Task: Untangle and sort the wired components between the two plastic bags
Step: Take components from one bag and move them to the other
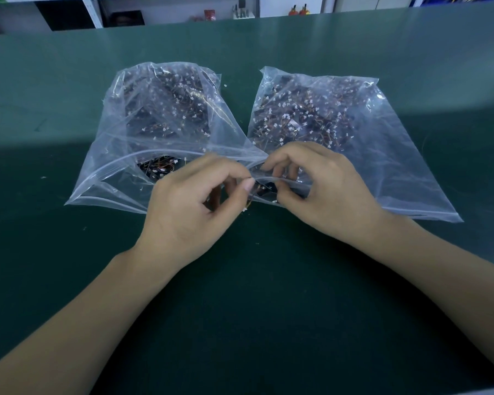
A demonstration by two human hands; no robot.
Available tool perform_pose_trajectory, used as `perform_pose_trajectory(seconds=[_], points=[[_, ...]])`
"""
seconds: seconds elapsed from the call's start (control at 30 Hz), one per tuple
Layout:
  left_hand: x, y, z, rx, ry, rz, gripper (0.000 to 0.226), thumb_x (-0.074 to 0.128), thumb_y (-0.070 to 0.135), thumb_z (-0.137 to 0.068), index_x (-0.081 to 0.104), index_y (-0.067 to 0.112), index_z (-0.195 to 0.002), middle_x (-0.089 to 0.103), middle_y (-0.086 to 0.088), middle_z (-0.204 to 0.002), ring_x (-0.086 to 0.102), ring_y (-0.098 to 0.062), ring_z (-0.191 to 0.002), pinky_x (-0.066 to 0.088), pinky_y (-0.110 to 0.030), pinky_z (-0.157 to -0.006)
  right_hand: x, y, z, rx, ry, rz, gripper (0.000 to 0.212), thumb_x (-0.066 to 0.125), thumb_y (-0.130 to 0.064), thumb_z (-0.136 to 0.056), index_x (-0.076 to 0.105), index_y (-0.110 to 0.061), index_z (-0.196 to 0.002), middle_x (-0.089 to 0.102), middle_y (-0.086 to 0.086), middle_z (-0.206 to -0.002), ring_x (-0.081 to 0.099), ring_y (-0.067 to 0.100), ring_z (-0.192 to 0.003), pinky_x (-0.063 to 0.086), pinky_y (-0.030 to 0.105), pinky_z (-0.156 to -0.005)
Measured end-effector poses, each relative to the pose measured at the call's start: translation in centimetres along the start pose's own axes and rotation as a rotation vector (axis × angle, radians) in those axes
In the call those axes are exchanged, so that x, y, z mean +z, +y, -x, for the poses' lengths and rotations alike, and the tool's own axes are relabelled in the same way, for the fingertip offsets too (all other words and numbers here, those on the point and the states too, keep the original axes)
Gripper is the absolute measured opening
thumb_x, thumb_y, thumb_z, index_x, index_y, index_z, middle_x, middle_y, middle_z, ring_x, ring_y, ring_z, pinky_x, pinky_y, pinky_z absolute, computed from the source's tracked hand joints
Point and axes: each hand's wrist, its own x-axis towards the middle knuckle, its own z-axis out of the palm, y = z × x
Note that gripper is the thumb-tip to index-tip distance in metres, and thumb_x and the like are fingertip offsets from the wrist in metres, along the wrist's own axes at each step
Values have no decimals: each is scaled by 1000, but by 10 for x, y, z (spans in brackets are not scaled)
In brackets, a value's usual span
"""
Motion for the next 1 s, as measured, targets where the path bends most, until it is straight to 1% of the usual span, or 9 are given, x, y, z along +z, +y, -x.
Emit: perform_pose_trajectory(seconds=[0.13,0.27,0.33,0.47,0.63,0.77,0.87,0.93,1.0], points=[[2,-1,1,83,11,-123,11,73,21,-103,82,17,-98,63,9,-81,51,-5,-65,49,-36,-55,0,1,1,7,43,-22,28,73,-4,-87,72,-20,-110,68,-11,-95,62,14,-85,56,45,-77],[4,0,-1,133,42,-227,12,74,23,-102,85,20,-101,67,3,-75,58,-16,-61,50,-39,-49,-1,2,1,22,65,-31,26,74,-4,-88,73,-20,-109,69,-11,-96,63,15,-86,56,45,-76],[5,2,-3,129,12,-279,13,73,25,-102,85,24,-100,66,4,-72,60,-18,-61,49,-39,-48,-1,1,1,31,69,-44,26,74,-4,-89,73,-20,-109,69,-11,-96,64,16,-85,56,46,-76],[9,5,-6,81,-53,-390,15,69,28,-100,83,30,-94,59,5,-66,61,-19,-61,42,-28,-49,-1,0,1,38,73,-58,25,74,-4,-88,73,-19,-108,69,-11,-96,64,17,-84,56,47,-77],[17,6,-6,85,-65,-474,17,69,28,-98,80,27,-84,61,2,-62,61,-25,-54,48,-35,-45,-1,-1,1,38,58,-51,27,74,-2,-87,74,-18,-108,69,-10,-96,64,15,-86,56,45,-77],[21,8,-3,119,-108,-522,17,69,28,-94,79,26,-80,63,5,-60,61,-26,-52,46,-30,-45,0,-2,1,23,-65,5,29,71,-6,-83,72,-19,-108,67,-12,-100,58,8,-88,55,40,-82],[19,8,-3,154,-180,-507,26,56,38,-97,81,33,-92,71,10,-71,69,-23,-60,46,-30,-49,0,-3,1,36,-218,62,40,72,-15,-79,68,-22,-118,64,-10,-104,56,10,-94,50,36,-92],[18,7,-2,167,-230,-484,35,46,43,-98,81,36,-98,73,12,-75,71,-22,-64,46,-30,-51,0,-3,0,50,-258,86,44,72,-19,-79,66,-23,-123,63,-9,-106,56,12,-96,48,36,-97],[17,6,0,155,-253,-470,37,43,46,-98,79,39,-104,72,13,-74,70,-22,-64,42,-29,-53,-1,-3,0,58,-257,89,43,71,-19,-80,66,-23,-123,62,-8,-107,57,13,-98,48,37,-98]])
